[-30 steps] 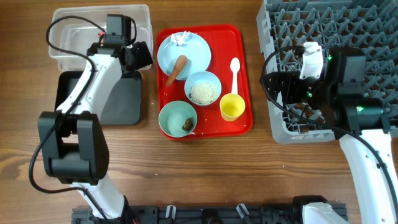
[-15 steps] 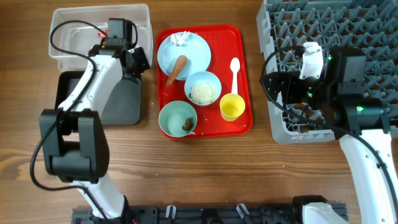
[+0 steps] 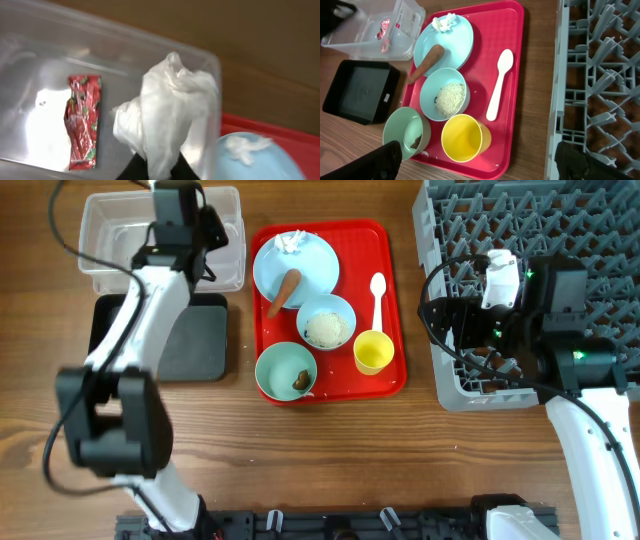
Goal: Sort waste into correct bins and load items into the dishwasher rack
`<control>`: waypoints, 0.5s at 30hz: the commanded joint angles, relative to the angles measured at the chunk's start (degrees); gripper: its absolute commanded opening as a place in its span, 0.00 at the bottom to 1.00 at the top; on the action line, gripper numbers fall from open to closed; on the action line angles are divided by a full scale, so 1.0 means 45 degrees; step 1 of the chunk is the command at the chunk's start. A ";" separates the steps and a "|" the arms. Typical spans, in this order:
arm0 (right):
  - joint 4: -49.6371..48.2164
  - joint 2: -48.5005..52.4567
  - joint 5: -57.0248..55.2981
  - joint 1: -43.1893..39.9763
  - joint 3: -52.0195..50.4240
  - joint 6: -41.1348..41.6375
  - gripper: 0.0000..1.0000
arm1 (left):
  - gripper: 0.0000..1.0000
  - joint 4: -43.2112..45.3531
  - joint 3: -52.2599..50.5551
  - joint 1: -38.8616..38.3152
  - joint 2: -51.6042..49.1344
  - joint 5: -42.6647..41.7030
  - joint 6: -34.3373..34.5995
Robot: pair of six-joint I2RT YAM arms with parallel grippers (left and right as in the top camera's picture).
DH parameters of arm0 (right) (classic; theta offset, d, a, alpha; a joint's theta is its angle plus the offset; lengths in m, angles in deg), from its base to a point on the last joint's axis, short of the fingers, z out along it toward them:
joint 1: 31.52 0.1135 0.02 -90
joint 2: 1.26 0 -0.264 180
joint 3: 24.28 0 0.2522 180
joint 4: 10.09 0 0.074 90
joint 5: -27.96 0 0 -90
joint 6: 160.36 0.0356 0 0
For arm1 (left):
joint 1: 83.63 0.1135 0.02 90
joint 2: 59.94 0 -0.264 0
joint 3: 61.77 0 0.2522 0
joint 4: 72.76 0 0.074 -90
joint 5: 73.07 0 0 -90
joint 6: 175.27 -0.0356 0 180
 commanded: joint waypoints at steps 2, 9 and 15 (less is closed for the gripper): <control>-0.0005 0.0024 -0.0199 0.0087 0.0272 0.0155 1.00 | 0.78 0.0126 -0.0044 0.0126 -0.0505 0.0287 -0.0199; -0.0039 0.0024 -0.0194 0.0087 0.0272 0.0175 1.00 | 0.94 -0.0782 0.1962 -0.0437 -0.0112 -0.1447 -0.2001; -0.0029 0.0024 -0.0180 0.0087 0.0272 0.0189 1.00 | 0.90 -0.0588 0.2803 -0.2341 -0.0758 -0.1287 -0.4041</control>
